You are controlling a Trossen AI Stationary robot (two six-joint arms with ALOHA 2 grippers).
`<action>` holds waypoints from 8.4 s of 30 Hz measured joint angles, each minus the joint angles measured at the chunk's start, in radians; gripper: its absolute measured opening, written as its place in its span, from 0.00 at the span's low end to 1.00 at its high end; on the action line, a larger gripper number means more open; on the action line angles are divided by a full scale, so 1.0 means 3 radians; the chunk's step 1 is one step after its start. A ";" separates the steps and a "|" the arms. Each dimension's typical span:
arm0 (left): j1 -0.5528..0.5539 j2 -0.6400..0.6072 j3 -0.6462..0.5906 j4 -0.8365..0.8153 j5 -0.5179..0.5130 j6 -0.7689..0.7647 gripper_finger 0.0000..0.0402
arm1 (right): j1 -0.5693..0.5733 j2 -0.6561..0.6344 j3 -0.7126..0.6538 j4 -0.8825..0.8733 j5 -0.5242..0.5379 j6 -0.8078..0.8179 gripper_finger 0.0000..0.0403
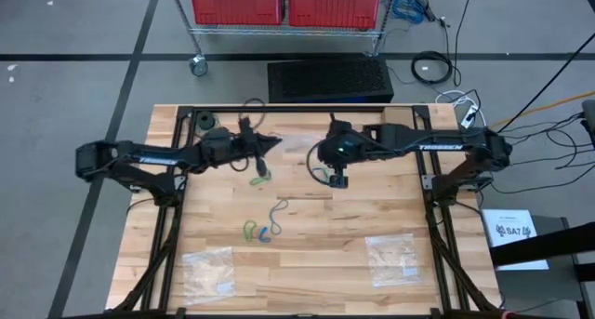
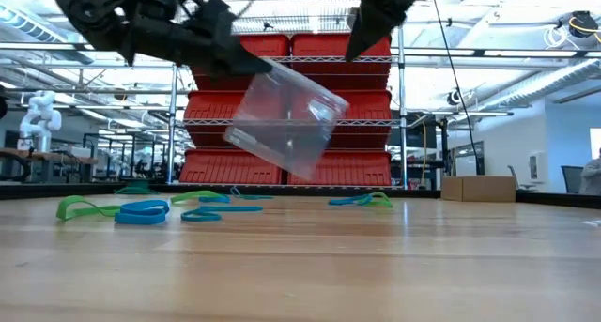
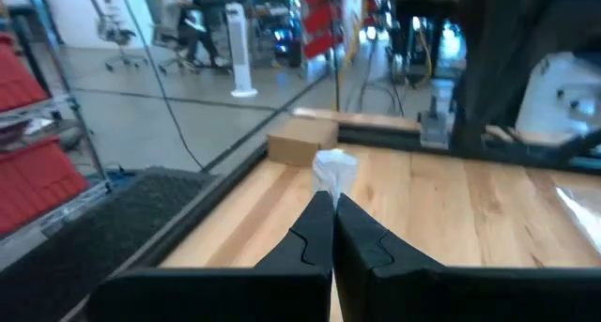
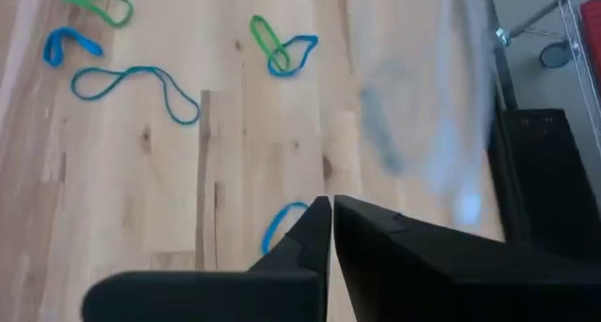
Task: Sort rubber bands
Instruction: Put the top long blue rubber band into the top zip bag
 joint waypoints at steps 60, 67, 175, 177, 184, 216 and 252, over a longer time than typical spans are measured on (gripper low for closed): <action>0.0463 -0.1630 -0.0328 -0.1107 -0.0336 0.0104 0.00 | -0.0591 0.2878 0.1219 0.2110 0.0675 0.1179 0.38; 0.0463 -0.1630 -0.0328 -0.1128 -0.0336 0.0106 0.00 | -0.0398 0.2783 0.1221 0.1744 0.0562 0.0566 0.36; 0.0791 0.0995 -0.0157 -0.0882 -0.0863 -0.0008 0.00 | -0.0739 0.1093 0.1250 -0.1158 -0.1248 -0.1065 0.00; 0.0815 0.1177 -0.0071 -0.0882 -0.0854 -0.0007 0.00 | -0.0739 0.1093 0.1250 -0.1156 -0.1247 -0.1070 0.00; 0.0846 0.1706 0.0260 -0.0731 -0.0605 -0.0006 0.00 | -0.0722 0.1093 0.1250 -0.1173 -0.1247 -0.1078 0.00; 0.0369 0.0023 0.0146 -0.0550 -0.0032 0.0030 0.00 | -0.0783 0.0522 -0.0359 0.0349 -0.1522 -0.0435 0.00; 0.0438 -0.1383 -0.0398 -0.0967 -0.0098 -0.0002 0.00 | -0.0721 0.2075 0.0020 0.1568 -0.0398 0.0545 0.03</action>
